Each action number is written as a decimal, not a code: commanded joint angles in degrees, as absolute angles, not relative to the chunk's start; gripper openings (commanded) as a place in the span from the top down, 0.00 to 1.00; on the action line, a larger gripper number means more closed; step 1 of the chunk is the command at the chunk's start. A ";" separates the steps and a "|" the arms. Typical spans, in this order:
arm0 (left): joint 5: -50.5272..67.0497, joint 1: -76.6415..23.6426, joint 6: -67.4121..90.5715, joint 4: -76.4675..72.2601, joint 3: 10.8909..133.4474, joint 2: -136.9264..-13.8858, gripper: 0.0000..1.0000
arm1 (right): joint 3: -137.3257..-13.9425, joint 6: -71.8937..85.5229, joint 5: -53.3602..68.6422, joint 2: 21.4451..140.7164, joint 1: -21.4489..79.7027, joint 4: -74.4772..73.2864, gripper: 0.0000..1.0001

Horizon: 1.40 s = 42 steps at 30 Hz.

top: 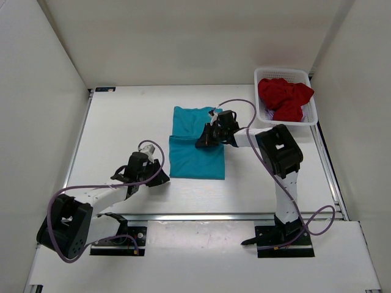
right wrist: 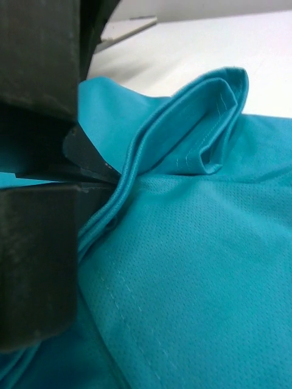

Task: Fold and stack the t-shirts
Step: Fold the folded rectangular tshirt in 1/3 of the way, then grab one side of the 2/3 rectangular tshirt with both arms

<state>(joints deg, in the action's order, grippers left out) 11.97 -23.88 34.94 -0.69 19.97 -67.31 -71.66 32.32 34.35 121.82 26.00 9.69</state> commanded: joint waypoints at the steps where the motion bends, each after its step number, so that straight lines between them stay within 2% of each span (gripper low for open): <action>1: 11.26 -24.16 33.49 0.00 21.00 -67.50 0.63 | -71.46 35.24 38.05 121.91 25.58 14.76 1.00; 7: 12.04 -24.96 34.89 -1.40 21.97 -68.38 0.47 | -70.93 33.49 37.80 115.59 24.52 14.33 1.00; 12: 12.75 -24.87 36.21 -2.64 21.80 -68.90 0.33 | -71.71 32.70 37.00 117.41 23.30 11.96 1.00; 13: 12.05 -25.57 36.21 -2.29 22.14 -69.43 0.28 | -72.07 32.70 37.09 118.38 22.94 11.26 1.00; 14: 11.61 -25.58 36.30 -2.20 22.06 -69.96 0.11 | -72.16 32.78 36.31 119.43 23.29 11.77 1.00; 16: 11.34 -25.31 36.30 -2.90 22.06 -70.75 0.01 | -73.12 32.17 34.63 121.02 22.59 10.12 1.00; 23: 10.20 -25.57 36.74 -3.77 22.50 -73.30 0.01 | -75.32 31.55 36.30 122.09 22.06 9.15 1.00; 25: 10.54 -25.66 37.26 -4.57 21.98 -73.82 0.07 | -76.20 30.77 35.86 120.42 22.41 7.83 1.00; 26: 10.29 -25.49 37.27 -4.48 22.41 -74.52 0.21 | -76.11 30.33 35.69 118.50 22.67 7.13 0.96; 27: 9.85 -25.58 37.27 -3.96 22.85 -75.14 0.32 | -75.07 30.06 35.94 116.56 22.85 7.03 0.88; 28: 10.54 -25.32 37.09 -3.69 23.03 -75.41 0.34 | -74.62 29.80 35.60 114.89 23.03 7.12 0.83; 30: 10.19 -26.01 37.53 -4.13 23.21 -75.93 0.44 | -71.56 29.88 34.90 108.58 23.29 8.17 0.59; 32: 9.85 -26.10 38.05 -4.66 23.20 -76.72 0.46 | -64.29 31.11 33.76 102.94 22.77 11.50 0.52; 34: 9.84 -26.46 38.32 -5.53 22.59 -76.81 0.50 | -56.45 32.25 32.53 95.40 22.50 14.48 0.51; 38: 9.67 -25.67 38.50 -7.20 22.32 -76.73 0.59 | -39.68 32.61 29.80 85.10 21.19 15.21 0.56; 42: 9.67 -25.58 39.11 -8.61 22.41 -77.34 0.57 | -27.89 31.20 28.48 79.12 18.90 12.93 0.57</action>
